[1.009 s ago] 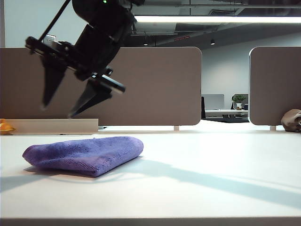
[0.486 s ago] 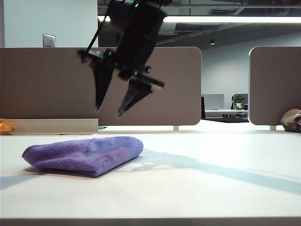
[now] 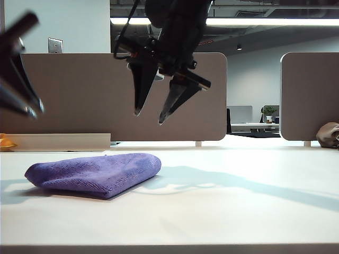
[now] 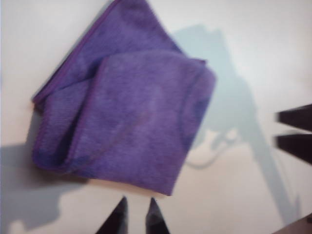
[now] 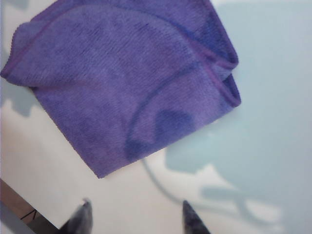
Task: Fold the bottom of the cloth upward, then fold it vertically to form a square shape.
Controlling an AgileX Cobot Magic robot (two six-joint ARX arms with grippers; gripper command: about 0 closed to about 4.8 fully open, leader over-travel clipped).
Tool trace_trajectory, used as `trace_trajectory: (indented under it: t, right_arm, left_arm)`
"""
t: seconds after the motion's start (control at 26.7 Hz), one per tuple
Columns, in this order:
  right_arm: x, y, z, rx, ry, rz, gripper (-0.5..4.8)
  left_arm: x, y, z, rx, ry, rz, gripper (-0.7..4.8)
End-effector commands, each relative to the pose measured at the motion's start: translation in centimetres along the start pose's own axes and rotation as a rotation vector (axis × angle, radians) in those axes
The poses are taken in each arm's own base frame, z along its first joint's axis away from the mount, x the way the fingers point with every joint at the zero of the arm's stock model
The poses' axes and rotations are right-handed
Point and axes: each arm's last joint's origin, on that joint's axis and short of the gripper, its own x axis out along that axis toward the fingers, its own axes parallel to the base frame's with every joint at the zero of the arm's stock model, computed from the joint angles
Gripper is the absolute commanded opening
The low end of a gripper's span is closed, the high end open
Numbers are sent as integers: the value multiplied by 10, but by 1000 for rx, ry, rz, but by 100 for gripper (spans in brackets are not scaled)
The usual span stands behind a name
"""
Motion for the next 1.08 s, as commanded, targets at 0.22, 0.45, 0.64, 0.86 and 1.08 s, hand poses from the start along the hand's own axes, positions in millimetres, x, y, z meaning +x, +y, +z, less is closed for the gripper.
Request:
trace_trajectory:
  t: [0.22, 0.45, 0.64, 0.86, 1.08]
  right_arm:
    - [-5, -1, 5, -17, -30, 149, 175]
    - [16, -8, 11, 82, -2, 178, 179]
    - [33, -15, 11, 144, 44, 144, 218]
    - [41, -22, 11, 161, 52, 66, 253]
    - [55, -28, 10, 198, 108, 65, 266]
  left_arm:
    - [16, 4, 8, 8, 56, -5, 58]
    - [16, 4, 8, 20, 55, -12, 58]
    - [16, 4, 9, 52, 45, -8, 58]
    - [16, 4, 9, 57, 43, -3, 57]
    - [16, 4, 8, 57, 50, -8, 57]
